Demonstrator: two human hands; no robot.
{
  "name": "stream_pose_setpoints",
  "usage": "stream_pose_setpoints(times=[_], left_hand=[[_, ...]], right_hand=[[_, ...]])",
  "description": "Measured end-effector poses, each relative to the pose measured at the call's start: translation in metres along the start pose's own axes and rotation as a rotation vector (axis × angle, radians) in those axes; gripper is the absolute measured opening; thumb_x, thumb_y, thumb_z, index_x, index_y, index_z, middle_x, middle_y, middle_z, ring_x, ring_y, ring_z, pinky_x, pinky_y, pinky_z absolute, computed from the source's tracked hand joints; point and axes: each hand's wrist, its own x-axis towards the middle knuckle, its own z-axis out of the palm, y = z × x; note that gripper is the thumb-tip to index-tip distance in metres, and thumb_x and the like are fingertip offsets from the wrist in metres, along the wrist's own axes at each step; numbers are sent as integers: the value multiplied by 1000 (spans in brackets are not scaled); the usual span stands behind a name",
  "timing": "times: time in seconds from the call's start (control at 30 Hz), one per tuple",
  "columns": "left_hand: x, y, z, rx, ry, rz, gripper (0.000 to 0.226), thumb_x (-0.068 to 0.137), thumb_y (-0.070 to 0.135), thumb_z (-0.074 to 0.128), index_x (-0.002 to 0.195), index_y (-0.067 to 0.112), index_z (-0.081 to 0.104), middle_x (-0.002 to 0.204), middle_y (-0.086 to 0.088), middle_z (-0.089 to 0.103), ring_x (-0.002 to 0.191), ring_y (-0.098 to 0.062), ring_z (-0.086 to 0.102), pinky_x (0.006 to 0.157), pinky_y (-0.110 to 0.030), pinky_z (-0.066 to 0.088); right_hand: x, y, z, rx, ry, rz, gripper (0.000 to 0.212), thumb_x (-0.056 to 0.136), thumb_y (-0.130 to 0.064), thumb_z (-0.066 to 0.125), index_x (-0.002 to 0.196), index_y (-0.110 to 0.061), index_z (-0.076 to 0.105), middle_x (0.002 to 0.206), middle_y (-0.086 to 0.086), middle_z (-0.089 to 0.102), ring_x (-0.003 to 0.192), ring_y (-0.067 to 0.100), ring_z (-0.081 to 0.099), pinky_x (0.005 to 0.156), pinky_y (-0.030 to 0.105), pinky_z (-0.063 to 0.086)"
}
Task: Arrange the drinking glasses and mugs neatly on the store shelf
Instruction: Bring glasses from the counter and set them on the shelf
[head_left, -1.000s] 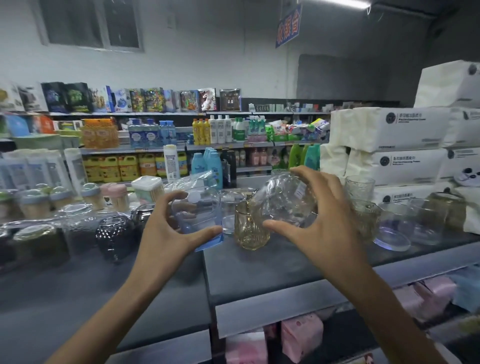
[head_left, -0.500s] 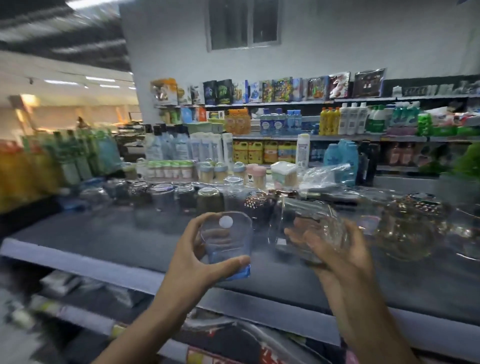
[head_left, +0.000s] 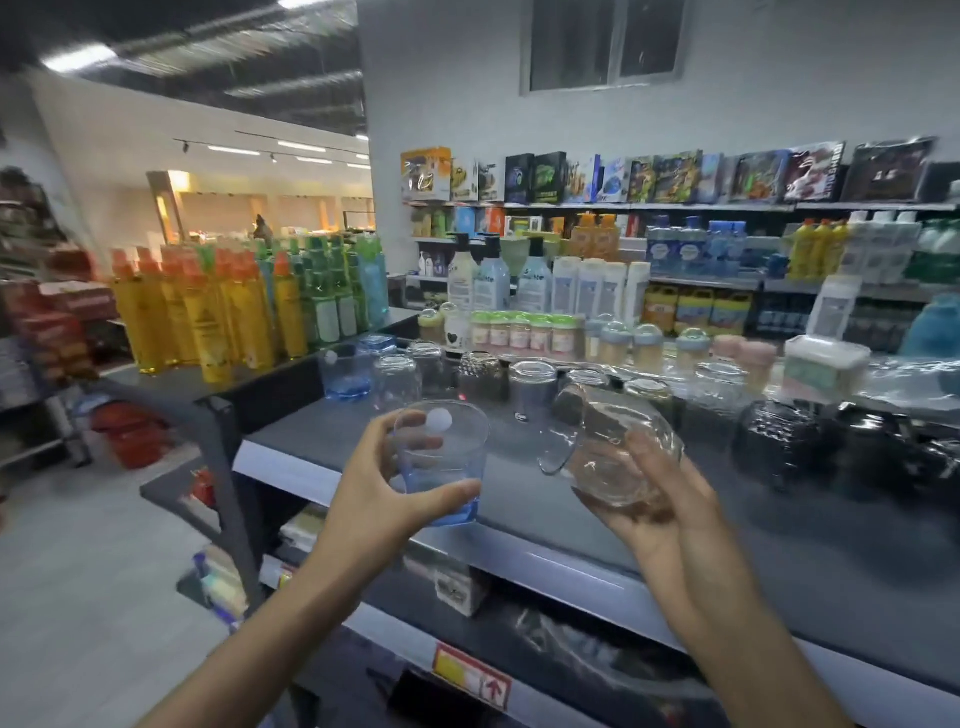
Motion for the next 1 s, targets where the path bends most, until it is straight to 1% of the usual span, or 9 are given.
stream_pose_setpoints(times=[0.13,0.23,0.4,0.53,0.6,0.7,0.83,0.9,1.0], left_hand=[[40,-31,-58,-10,-20,-20,71,67,30,98,122,48,58,117,10,71,110,-4,68,99,-41,56],[66,-49,-89,-20,-20,-32,71,67,29,98,122,47,58,117,8,71,110,-7,68,101,-47,55],[102,-80,-122,-2,44,-36,73,65,41,97,124,47,55,112,14,71,109,-3,67,99,-47,55],[127,-98,-140,27,109,-30,72,64,43,95,124,42,55,113,11,70,103,2,68,91,-37,58],[137,-106,-147,54,143,-24,70,65,44,94,123,40,55,113,11,70,102,2,68,88,-29,56],[154,-117,-157,100,182,-38,70,64,43,95,122,38,56,113,12,70,101,4,68,81,-17,52],[175,-133,-171,188,208,-68,79,60,45,97,125,39,53,113,15,68,103,0,67,86,-29,56],[183,-138,-176,206,216,-87,81,60,43,97,126,37,51,112,16,66,104,1,63,86,-31,55],[195,-144,-180,176,218,-101,80,63,39,97,126,35,49,110,18,64,99,7,58,83,-31,54]], right_hand=[[24,43,55,-34,38,22,54,82,-30,69,130,-8,61,110,14,78,95,26,77,80,40,64],[43,71,86,-52,84,36,47,85,-36,67,127,-13,66,114,14,77,105,28,75,75,39,64],[76,107,126,-61,154,54,46,82,-44,67,122,-20,69,113,9,78,105,30,74,72,41,60],[105,135,146,-63,142,88,51,84,-50,66,124,-19,68,114,13,77,102,37,73,66,35,62],[116,146,151,-73,114,105,51,88,-50,64,130,-21,65,117,10,76,106,36,73,70,37,62],[128,164,157,-98,110,106,50,84,-44,71,128,-21,67,116,10,77,107,30,74,84,46,60],[130,182,163,-219,117,71,52,77,-38,81,124,-21,67,111,7,78,103,27,76,93,50,58],[128,185,167,-259,134,41,57,74,-38,82,126,-21,66,108,5,78,102,24,76,92,49,59],[126,187,174,-299,164,3,48,77,-36,79,121,-20,69,105,5,79,100,24,76,86,46,61]])
